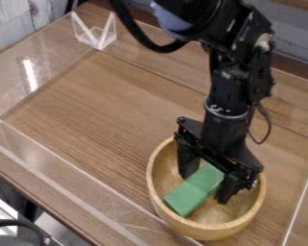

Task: Remove the green block from inside the brown bowl and put it on the table

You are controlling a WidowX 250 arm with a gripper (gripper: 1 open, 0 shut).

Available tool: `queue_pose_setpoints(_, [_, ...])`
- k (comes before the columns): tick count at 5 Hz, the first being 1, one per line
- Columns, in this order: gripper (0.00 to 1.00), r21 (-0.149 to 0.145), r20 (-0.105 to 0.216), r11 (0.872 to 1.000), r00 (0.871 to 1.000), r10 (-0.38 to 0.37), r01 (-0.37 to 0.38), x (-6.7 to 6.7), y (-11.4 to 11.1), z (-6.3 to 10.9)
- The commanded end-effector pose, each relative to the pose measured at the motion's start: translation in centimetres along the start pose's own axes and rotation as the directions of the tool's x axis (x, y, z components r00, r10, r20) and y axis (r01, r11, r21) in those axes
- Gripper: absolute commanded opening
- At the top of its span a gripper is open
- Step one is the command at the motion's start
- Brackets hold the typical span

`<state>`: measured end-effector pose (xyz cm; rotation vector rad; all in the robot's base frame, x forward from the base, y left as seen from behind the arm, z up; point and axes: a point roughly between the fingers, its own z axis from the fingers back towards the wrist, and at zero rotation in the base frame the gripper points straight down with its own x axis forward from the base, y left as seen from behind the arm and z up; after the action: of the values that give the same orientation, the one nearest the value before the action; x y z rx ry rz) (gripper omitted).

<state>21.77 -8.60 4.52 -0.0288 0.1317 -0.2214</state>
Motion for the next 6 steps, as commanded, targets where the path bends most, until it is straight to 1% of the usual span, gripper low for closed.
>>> queue_pose_setpoints(1, [1.0, -0.018, 0.074, 1.0, 0.997, 0.007, -0.006, 0.55, 0.2, 1.51])
queue_pose_setpoints(6, [1.0, -0.055, 0.097, 0.998, 0.995, 0.014, -0.009, 0.75, 0.81, 1.7])
